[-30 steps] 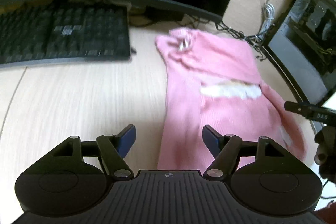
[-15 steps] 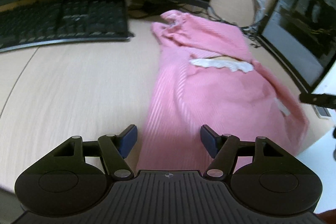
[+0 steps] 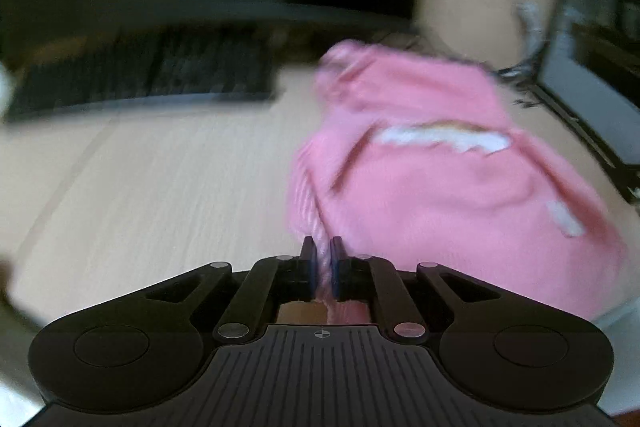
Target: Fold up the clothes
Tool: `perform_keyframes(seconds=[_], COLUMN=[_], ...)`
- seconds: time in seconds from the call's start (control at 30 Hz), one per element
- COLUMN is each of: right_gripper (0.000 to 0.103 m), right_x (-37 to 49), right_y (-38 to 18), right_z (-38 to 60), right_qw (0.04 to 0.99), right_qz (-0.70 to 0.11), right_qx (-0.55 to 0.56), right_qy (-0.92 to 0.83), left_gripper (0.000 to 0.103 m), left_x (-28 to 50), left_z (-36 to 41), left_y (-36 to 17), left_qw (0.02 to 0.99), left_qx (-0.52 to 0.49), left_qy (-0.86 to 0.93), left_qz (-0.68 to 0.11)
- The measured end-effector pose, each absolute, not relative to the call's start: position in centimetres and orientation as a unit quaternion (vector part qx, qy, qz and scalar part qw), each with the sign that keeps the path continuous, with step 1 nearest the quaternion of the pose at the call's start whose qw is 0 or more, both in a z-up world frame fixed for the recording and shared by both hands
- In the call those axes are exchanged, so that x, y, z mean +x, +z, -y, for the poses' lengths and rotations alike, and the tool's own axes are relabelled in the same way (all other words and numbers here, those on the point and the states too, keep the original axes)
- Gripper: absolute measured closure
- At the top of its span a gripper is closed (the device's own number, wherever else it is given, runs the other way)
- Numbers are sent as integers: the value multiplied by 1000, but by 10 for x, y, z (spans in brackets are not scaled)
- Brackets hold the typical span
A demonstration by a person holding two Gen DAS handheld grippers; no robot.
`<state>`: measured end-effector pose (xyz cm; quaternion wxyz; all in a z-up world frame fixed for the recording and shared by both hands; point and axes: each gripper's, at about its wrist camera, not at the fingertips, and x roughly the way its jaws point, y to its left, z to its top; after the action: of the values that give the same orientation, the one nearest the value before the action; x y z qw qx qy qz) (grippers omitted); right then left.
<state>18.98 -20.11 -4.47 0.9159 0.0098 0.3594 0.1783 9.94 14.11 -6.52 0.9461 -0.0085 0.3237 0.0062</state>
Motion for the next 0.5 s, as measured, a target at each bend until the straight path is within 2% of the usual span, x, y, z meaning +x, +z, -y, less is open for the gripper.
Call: perform_keyframes(seconds=[0.17, 0.33, 0.5], right_gripper=[0, 0, 0], right_x=[193, 193, 193], right_y=[-51, -51, -43], right_z=[206, 191, 169], right_qw=[911, 902, 898], right_qz=[-362, -361, -349], right_qx=[13, -4, -15], right_qy=[200, 238, 268], left_gripper=[95, 95, 82], left_x=[94, 92, 87], left_z=[-84, -62, -61], left_y=[-63, -93, -97], left_qw=[940, 923, 917], left_qx=[79, 79, 64], left_qy=[-57, -80, -100], left_qz=[-325, -369, -382])
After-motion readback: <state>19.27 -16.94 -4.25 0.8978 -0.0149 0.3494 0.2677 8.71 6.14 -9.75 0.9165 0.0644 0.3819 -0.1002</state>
